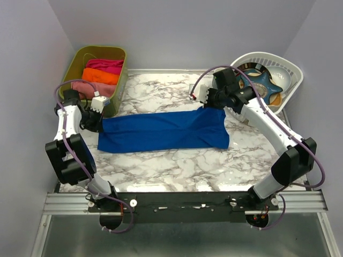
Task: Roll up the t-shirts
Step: Fold the T-shirt at the center of the board.
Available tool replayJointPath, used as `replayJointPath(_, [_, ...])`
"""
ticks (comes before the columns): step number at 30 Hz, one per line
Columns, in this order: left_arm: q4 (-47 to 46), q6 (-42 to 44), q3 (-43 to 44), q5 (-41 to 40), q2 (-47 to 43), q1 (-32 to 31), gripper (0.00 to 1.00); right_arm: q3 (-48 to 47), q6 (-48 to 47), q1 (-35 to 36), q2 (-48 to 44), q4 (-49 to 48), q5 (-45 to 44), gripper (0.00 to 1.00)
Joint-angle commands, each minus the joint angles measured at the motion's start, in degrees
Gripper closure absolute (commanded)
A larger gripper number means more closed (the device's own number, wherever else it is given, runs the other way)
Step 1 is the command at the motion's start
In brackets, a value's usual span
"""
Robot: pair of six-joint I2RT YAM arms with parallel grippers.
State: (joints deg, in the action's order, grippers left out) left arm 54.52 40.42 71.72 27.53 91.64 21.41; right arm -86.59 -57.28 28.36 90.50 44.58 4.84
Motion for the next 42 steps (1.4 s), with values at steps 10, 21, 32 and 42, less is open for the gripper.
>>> replayJointPath(10, [-2.4, -4.4, -0.9, -6.2, 3.5, -1.6, 1.0, -0.2, -4.0, -1.5, 4.5, -5.5, 3.4, 0.99])
replayJointPath(21, [-7.7, -10.5, -0.4, -8.6, 6.0, -1.7, 0.88, 1.2, -4.3, -2.0, 10.6, -10.1, 1.5, 0.94])
replayJointPath(32, [-5.1, -4.4, -6.3, -5.2, -7.2, -1.9, 0.54, 0.1, 7.5, -7.2, 4.9, 6.9, 3.1, 0.47])
replayJointPath(42, [-9.5, -6.2, -12.8, -3.8, -5.5, -2.8, 0.59, 7.8, 1.8, -12.4, 9.3, 19.7, 12.1, 0.44])
